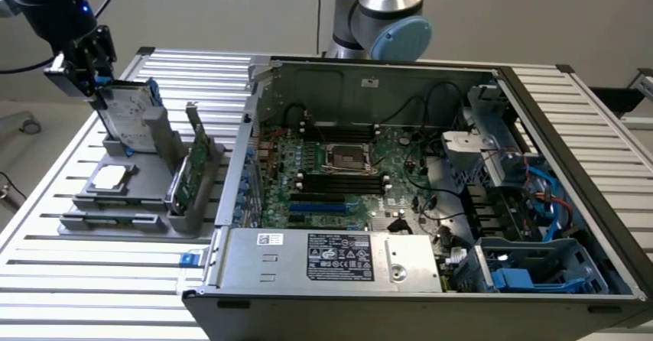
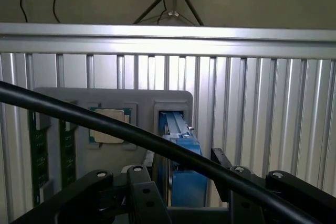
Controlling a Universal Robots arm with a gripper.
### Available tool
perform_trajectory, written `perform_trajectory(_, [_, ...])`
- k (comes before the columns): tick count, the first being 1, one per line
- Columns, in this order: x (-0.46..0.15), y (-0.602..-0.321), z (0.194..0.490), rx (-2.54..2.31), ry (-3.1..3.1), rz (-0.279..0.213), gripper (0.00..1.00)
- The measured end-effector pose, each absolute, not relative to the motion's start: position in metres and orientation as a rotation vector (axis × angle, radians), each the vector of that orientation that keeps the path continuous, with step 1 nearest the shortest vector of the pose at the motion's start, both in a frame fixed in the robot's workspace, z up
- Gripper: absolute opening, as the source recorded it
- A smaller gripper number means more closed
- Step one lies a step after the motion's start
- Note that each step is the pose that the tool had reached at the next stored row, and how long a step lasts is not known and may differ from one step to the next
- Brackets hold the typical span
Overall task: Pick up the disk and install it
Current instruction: 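Pick up the disk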
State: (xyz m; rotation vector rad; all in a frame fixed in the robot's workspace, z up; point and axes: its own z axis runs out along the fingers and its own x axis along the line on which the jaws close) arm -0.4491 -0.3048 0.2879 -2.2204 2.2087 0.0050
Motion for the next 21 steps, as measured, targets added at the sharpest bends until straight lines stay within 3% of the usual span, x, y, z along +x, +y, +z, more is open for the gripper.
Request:
perform_trajectory(7, [-0.4491,-0.3048,0.2858,-2.207,2.220,0.007,0.54])
perform_trajectory(9, [-0.4491,-0.3048,0.2856,-2.204,2.223,0.007,0.52])
perform_trajectory(10, [-0.4491,-0.3048,0.2855,-2.202,2.225,0.007,0.45])
perform_trajectory(16, [-0.4491,-0.3056,0.2855,-2.196,2.230,0.009,0.43])
perform_trajectory(17, [-0.4491,-0.3059,0.2854,-2.194,2.230,0.009,0.36])
perform_trajectory(21, [-0.4491,-0.3084,0.2854,-2.188,2.234,0.012,0.36])
